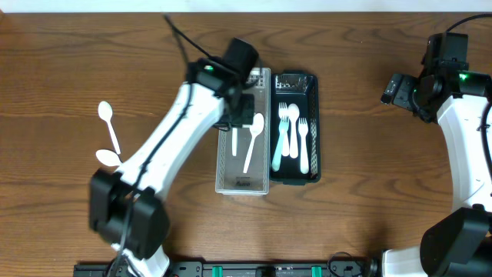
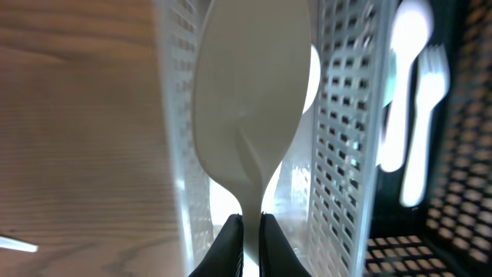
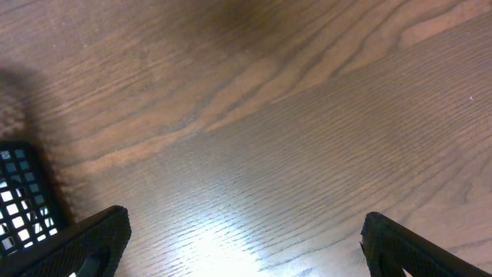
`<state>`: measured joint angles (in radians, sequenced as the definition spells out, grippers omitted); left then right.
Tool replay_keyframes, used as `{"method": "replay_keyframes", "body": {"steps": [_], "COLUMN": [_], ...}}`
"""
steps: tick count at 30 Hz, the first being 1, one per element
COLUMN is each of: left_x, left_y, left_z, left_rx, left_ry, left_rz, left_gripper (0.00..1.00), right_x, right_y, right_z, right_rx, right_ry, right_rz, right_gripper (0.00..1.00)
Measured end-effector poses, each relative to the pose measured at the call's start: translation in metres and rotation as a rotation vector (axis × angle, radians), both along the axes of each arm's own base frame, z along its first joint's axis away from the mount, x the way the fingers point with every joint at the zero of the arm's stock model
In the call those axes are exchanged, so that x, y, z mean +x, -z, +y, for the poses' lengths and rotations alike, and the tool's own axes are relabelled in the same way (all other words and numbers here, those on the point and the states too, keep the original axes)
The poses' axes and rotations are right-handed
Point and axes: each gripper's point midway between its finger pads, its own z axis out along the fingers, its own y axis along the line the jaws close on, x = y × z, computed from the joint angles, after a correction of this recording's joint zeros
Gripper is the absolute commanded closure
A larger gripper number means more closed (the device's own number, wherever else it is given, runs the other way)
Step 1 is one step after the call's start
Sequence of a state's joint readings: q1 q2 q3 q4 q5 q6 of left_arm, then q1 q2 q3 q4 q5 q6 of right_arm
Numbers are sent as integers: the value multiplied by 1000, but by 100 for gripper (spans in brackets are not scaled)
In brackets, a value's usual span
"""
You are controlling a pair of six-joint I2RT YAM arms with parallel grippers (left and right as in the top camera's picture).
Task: Pack container
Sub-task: 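Carry the spoon into the silver basket and release it, then move the left gripper back and grasp a third white spoon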
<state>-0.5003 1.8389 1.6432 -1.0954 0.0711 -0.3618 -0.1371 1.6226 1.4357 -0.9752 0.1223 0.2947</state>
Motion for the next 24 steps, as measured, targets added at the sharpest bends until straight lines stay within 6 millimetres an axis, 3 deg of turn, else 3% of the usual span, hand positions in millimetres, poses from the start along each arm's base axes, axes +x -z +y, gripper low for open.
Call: {"method": "replay_keyframes", "body": {"steps": [1,4,7,12,14,16,18,21,24], "left_x": [-1,-4,-5,0,5,15,24,34,32], "left_y": [8,28,32,21,9,-14,-39,-75,-89], "left_z": [-3,-8,-8,1,14,42,78,154,237], "left_rx": [11,39,47,46,51,65,80,119,181], "left_ry": [8,29,34,34,9,-42,-130,-296,-482], "left_rz": [20,64,74,42,8,-60,-136,-243,-276], "left_gripper": [88,58,41,39,31,18,13,11,11], "right_x": [0,0,0,0,0,0,0,0,-3], "right_y": [0,0,0,0,0,0,0,0,1], "right_z": [0,0,0,0,0,0,0,0,1], "right_rx": [0,0,1,1,1,1,0,0,1], "right_ry": [0,0,0,-1,-1,-1,-1,-4,-4], "right_rz": [0,0,0,0,0,0,0,2,12], "right_gripper": [1,1,1,1,1,1,1,1,1]}}
